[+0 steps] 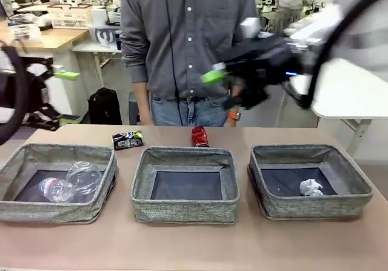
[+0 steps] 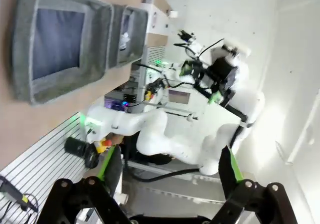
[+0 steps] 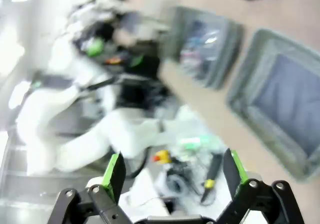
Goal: Sort the waste into the appropriate baskets.
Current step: Place the picked waste into the Fabric basket indicated by the person.
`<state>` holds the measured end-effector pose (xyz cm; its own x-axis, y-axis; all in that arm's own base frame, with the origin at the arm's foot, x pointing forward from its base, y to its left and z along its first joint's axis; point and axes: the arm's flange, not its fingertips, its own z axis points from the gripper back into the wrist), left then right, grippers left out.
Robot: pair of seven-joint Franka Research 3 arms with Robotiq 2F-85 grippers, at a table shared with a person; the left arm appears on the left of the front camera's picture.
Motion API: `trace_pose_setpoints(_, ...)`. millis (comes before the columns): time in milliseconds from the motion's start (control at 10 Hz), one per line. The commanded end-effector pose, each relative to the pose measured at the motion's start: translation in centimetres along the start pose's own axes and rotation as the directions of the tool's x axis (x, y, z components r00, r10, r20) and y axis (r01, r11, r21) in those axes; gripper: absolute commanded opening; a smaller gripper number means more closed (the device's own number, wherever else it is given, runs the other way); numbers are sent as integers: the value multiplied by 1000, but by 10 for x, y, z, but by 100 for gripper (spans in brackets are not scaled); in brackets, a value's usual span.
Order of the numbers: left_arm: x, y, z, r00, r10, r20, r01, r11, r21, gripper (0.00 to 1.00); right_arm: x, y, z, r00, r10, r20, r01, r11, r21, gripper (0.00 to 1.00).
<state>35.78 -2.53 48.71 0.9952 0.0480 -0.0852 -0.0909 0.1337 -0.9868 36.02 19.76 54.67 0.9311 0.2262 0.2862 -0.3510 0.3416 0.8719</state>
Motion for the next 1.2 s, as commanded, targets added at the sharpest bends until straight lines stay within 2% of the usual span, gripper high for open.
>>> trace_pose_setpoints(0, 6, 6, -13, 998, -50, 35, 53, 995, -89, 99, -46, -68, 49, 995, -102, 2, 100, 981, 167, 100)
trace_pose_setpoints(200, 8, 7, -22, 992, -128, 12, 129, 978, -162, 99, -88, -97, 61, 989, -147, 21, 138, 961, 239, 100)
trace_pose_setpoints(300, 13, 12, -21, 988, -148, -33, 142, 980, -140, 99, -102, -104, 60, 977, -204, 61, 184, 952, 243, 100)
trace_pose_setpoints(400, 19, 25, -17, 995, -83, -63, 84, 996, 23, 99, -102, -102, 56, 953, -252, 168, 221, 957, 186, 100)
trace_pose_setpoints(500, 11, 5, -22, 995, -101, 7, 101, 986, -130, 99, -86, -107, 76, 984, -177, 36, 162, 953, 257, 100)
trace_pose_setpoints(1100, 11, 5, -22, 995, -101, 7, 101, 986, -130, 99, -86, -107, 76, 984, -177, 36, 162, 953, 257, 100)
